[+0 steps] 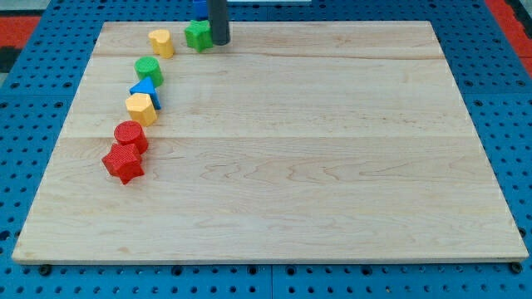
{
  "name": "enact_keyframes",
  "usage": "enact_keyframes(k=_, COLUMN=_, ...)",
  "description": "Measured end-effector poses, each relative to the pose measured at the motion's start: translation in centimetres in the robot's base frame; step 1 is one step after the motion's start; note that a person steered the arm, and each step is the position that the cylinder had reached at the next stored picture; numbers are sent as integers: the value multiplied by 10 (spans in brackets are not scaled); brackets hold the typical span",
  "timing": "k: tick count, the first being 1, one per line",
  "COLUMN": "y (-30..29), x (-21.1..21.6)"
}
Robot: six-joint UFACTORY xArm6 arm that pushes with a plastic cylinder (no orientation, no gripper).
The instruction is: Move the green star to the top of the yellow heart
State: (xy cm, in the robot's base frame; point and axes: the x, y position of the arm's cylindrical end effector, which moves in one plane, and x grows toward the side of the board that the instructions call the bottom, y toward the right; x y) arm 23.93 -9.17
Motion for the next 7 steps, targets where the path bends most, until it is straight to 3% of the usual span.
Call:
enact_keyframes(k=1, y=-30, x=0)
enact_keyframes(k=5, y=-59, x=-6)
enact_keyframes(k=7, y=-31, x=-6)
